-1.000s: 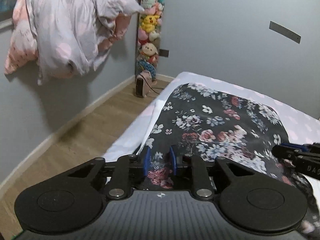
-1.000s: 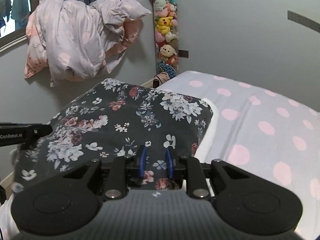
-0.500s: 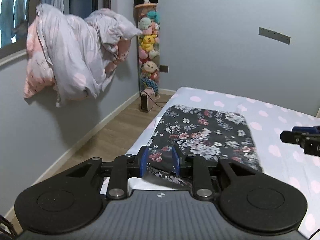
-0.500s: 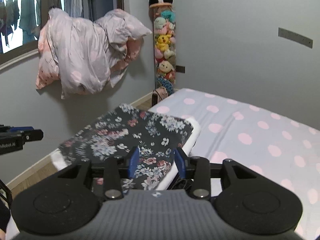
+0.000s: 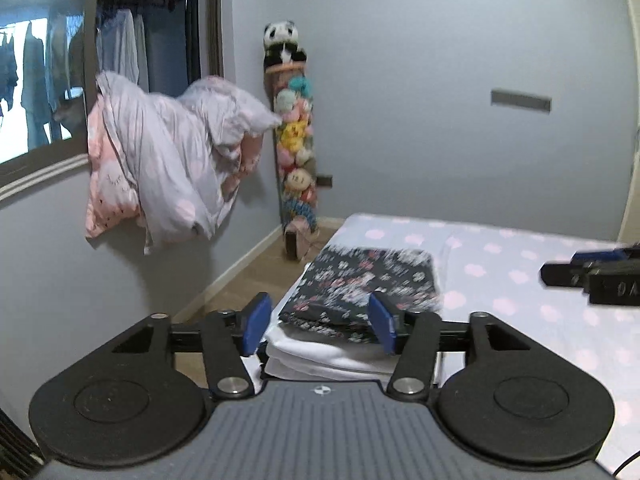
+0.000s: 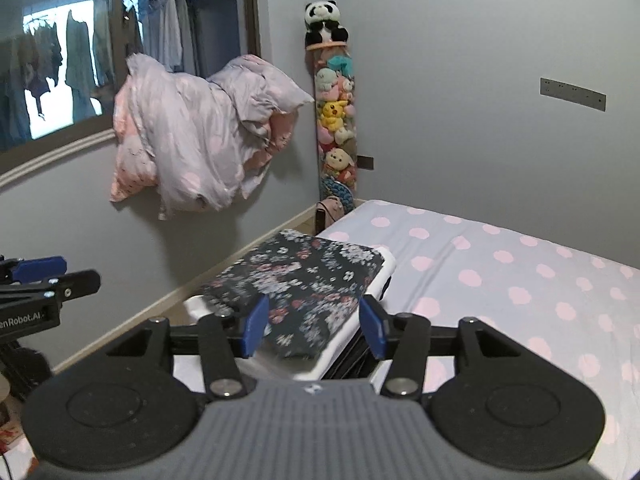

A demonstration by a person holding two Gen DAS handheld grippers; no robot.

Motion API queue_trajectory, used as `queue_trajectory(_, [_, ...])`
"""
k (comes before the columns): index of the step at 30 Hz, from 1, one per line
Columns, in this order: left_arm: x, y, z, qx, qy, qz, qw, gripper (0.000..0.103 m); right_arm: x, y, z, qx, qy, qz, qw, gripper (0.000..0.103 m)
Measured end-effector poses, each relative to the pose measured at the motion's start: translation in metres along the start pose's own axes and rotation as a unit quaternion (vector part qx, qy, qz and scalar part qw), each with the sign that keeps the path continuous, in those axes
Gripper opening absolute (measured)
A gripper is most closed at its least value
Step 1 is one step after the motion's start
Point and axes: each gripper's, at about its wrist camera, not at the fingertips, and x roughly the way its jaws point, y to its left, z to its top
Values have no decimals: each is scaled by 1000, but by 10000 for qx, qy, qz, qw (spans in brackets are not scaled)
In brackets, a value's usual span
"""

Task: Fold clothes
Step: 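Lower the jeans onto the white clothes stack with both grippers, then open both grippers to release the jeans on the stack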

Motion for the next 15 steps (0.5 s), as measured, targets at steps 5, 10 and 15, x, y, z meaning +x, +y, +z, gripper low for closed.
queue_trajectory(5, [-59, -13, -33, -62, -239, 72, 9997, 88, -66, 18, -33, -168, -221, 234, 9993, 58])
queue_trajectory(10, [-109, -28, -87, -248, -401, 368, 9982, 89, -124, 34, -86, -389, -576, 198, 9974, 58])
queue_trajectory(15, [-142, -47, -141, -593, -389, 432, 9965, 89, -173, 39, -153, -417, -868, 64, 9953, 58])
